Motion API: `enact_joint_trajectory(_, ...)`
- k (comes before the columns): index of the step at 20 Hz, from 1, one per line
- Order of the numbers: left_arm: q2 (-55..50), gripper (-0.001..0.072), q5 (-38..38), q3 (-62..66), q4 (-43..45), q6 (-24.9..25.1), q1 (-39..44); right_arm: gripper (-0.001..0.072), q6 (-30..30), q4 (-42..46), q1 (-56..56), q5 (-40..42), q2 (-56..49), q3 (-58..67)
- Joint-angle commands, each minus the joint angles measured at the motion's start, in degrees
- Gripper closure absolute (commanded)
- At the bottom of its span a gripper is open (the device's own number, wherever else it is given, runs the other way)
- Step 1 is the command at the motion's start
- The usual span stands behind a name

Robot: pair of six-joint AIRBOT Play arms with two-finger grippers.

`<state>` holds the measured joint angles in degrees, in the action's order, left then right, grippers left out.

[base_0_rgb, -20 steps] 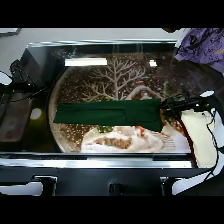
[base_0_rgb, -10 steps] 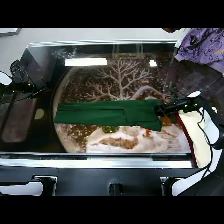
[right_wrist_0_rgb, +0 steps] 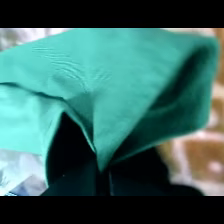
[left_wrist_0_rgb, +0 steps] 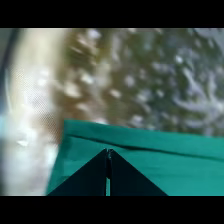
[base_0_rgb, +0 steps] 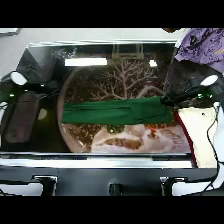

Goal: Fold the clothes and pants, and hang the long-sleeved shirts on hangers.

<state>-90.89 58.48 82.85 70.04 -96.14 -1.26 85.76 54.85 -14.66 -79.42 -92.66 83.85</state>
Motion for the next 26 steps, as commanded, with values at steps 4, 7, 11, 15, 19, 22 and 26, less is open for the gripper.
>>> enact_joint_trajectory(4,-9.0,0.0687,-8.0,0.8,-14.4,-0.6,16.7,0.0681,10.3,3.5,0.0,-9.0,7.1,9.4)
enact_joint_trajectory(7,-14.8,0.0687,-10.6,5.1,-20.0,-0.6,24.7,0.0681,13.0,3.5,0.0,-12.8,7.3,15.2)
enact_joint_trajectory(11,-25.1,0.0687,-11.6,17.2,-22.4,-6.6,33.8,0.0681,15.5,3.5,0.0,-16.4,7.4,22.3)
enact_joint_trajectory(15,-36.4,0.0687,-12.6,33.3,-31.8,-8.7,40.7,0.0681,16.6,3.5,0.0,-19.1,7.9,25.6)
enact_joint_trajectory(19,-40.5,0.0687,-18.3,37.1,-39.1,-11.5,44.8,0.0681,17.0,3.1,0.0,-20.0,8.7,25.6)
enact_joint_trajectory(22,-40.4,0.0687,-17.9,36.3,-39.9,-10.3,45.5,0.0681,17.2,2.4,0.2,-20.0,9.2,25.6)
enact_joint_trajectory(26,-38.4,0.0688,-12.8,36.3,-39.2,-7.1,41.9,0.0681,17.4,2.2,2.3,-19.3,9.3,25.6)
